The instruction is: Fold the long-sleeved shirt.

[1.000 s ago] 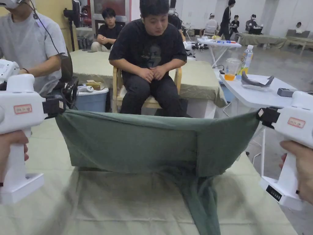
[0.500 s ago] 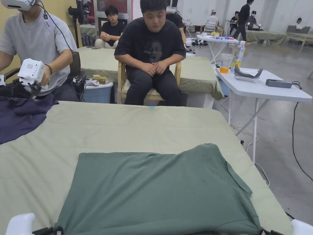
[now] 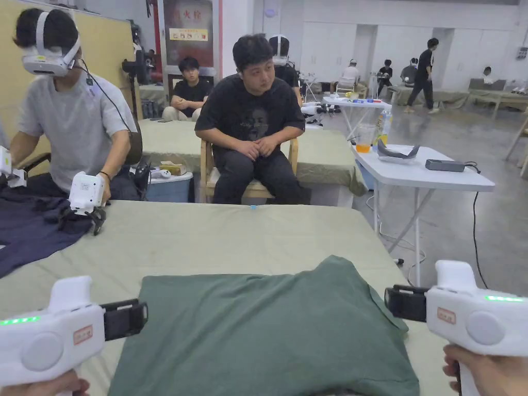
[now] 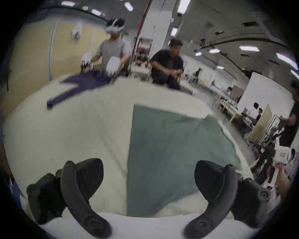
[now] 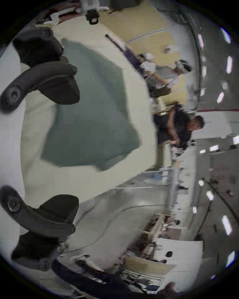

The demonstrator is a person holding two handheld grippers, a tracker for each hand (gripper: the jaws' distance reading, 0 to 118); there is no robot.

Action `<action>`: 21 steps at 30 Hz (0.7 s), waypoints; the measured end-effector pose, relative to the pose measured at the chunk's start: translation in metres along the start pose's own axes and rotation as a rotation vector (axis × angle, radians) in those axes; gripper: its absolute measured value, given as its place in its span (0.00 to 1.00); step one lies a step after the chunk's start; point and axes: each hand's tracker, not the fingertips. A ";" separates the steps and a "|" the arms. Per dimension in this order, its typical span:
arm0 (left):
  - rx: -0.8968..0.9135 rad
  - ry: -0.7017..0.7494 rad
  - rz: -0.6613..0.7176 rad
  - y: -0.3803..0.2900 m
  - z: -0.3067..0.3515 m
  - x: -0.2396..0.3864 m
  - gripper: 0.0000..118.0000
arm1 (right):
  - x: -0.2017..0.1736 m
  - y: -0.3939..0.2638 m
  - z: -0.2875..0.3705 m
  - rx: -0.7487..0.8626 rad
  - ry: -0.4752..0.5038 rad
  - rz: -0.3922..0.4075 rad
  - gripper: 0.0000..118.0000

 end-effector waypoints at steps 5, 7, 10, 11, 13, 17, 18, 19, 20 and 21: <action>0.114 -0.029 -0.051 0.092 0.007 0.028 1.00 | -0.047 0.088 0.021 0.092 0.035 0.045 1.00; 0.183 -0.059 -0.077 0.101 0.022 0.051 0.50 | -0.061 0.101 0.024 0.126 0.053 0.064 0.88; 0.308 0.121 -0.114 0.102 0.028 0.066 0.03 | -0.082 0.099 0.018 0.109 -0.031 0.135 0.08; 0.350 0.021 -0.084 0.110 0.020 0.064 0.03 | -0.083 0.097 0.016 0.152 -0.084 0.131 0.08; 0.335 0.010 -0.104 0.117 0.011 0.068 0.03 | -0.078 0.096 0.010 0.197 0.035 0.082 0.08; 0.326 0.028 -0.153 0.131 0.016 0.066 0.03 | -0.077 0.106 0.003 0.187 -0.011 0.089 0.08; 0.317 0.036 -0.156 0.132 0.012 0.064 0.03 | -0.080 0.112 0.004 0.185 -0.015 0.089 0.08; 0.302 0.033 -0.155 0.135 0.009 0.058 0.03 | -0.079 0.113 0.000 0.178 -0.022 0.081 0.08; 0.291 0.028 -0.152 0.137 0.003 0.054 0.05 | -0.077 0.112 -0.005 0.174 -0.019 0.076 0.08; 0.268 0.028 -0.138 0.137 -0.004 0.050 0.14 | -0.076 0.111 -0.010 0.172 -0.017 0.075 0.08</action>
